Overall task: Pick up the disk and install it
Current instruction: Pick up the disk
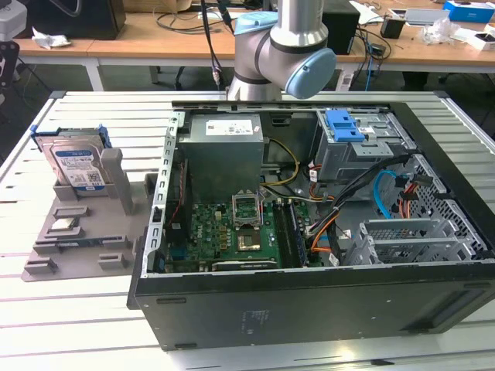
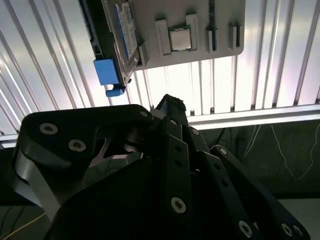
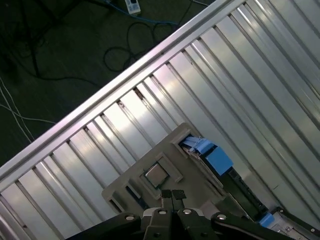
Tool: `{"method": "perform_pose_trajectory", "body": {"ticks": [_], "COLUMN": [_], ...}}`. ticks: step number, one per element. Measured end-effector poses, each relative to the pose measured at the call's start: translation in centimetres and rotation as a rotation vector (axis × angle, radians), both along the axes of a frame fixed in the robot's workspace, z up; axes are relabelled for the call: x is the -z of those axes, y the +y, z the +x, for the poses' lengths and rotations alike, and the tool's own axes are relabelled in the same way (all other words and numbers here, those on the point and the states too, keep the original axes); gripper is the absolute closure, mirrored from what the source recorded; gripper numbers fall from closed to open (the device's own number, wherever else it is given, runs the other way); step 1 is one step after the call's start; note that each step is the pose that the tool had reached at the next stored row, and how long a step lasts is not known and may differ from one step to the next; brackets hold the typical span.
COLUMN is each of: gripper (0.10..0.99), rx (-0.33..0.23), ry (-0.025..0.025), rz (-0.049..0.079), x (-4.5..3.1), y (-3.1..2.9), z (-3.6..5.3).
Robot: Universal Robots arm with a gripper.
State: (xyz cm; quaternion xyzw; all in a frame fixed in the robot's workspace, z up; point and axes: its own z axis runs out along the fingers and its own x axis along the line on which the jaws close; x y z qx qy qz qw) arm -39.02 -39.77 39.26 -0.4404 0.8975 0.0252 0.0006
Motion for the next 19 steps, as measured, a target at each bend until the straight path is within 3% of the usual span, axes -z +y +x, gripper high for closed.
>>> {"method": "perform_pose_trajectory", "body": {"ticks": [8, 19], "gripper": [0.980, 0.980], "rx": [-0.098, -0.277], "ry": [0.0000, 0.0000], "rz": [0.000, 0.000], "x": [0.00, 0.00], "y": [0.00, 0.00], "z": [0.00, 0.00]}}
